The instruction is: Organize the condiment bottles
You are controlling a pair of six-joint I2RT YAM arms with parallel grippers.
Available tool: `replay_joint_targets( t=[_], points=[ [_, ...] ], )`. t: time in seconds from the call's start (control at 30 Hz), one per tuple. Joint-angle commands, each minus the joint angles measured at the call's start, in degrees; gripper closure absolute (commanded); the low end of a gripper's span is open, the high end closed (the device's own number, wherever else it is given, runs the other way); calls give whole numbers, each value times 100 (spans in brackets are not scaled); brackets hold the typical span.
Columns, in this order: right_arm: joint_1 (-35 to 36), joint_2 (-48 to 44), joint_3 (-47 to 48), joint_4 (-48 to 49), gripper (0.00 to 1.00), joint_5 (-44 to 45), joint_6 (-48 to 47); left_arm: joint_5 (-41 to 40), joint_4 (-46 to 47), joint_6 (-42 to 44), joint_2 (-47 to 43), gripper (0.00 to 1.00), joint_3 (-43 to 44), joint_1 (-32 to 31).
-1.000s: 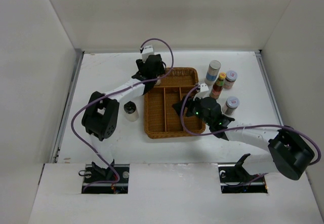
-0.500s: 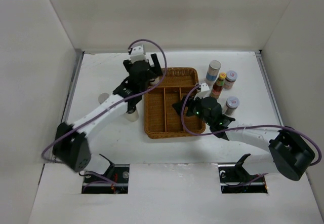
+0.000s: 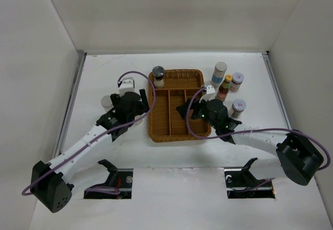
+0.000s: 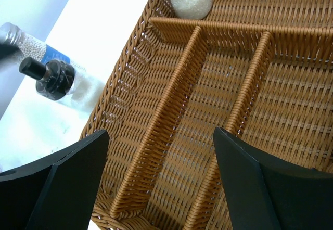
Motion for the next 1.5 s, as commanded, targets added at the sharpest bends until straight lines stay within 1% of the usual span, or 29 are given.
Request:
replay_joint_targets(
  t=[0.0,0.17,0.23,0.37,0.47,0.53,0.57,0.63,0.67,0.73,0.83,0.97,1.1,1.2,1.3,1.47],
  points=[
    [-10,25,192,135,12,102,-6,182,-273,-224,-12,13,-82,-68],
    [-10,7,166,161,12,102,-15,94,-88,-374,233,15,-241,90],
    [-19,8,192,109,12,102,-15,94,131,-374,374,17,-346,125],
    [-10,-54,157,170,14,102,-15,252,562,-339,804,24,-347,319],
    [-10,-19,192,100,14,102,-32,270,659,-313,928,32,-320,354],
    [-19,-28,157,152,14,102,-32,270,712,-304,946,43,-338,398],
    [-36,-19,148,170,14,102,-6,296,669,-304,963,45,-329,424],
    [-80,25,174,109,14,102,3,296,624,-260,963,46,-364,433],
    [-71,25,183,100,14,102,3,296,650,-251,963,50,-408,459],
    [-54,-1,175,134,14,102,-24,305,694,-242,972,62,-426,503],
    [-80,43,165,126,14,102,11,253,572,-129,885,72,-172,486],
    [-63,-62,148,161,14,102,-6,-46,536,91,481,73,294,460],
    [-80,-28,157,118,14,102,29,-90,580,276,471,73,944,250],
    [-63,-98,122,178,13,102,11,-65,843,329,804,73,1348,21],
    [-106,-89,122,135,14,102,47,67,1124,338,1331,73,1657,-207],
    [-106,-247,51,214,13,146,47,278,1661,312,2096,73,1859,-287]
  ],
)
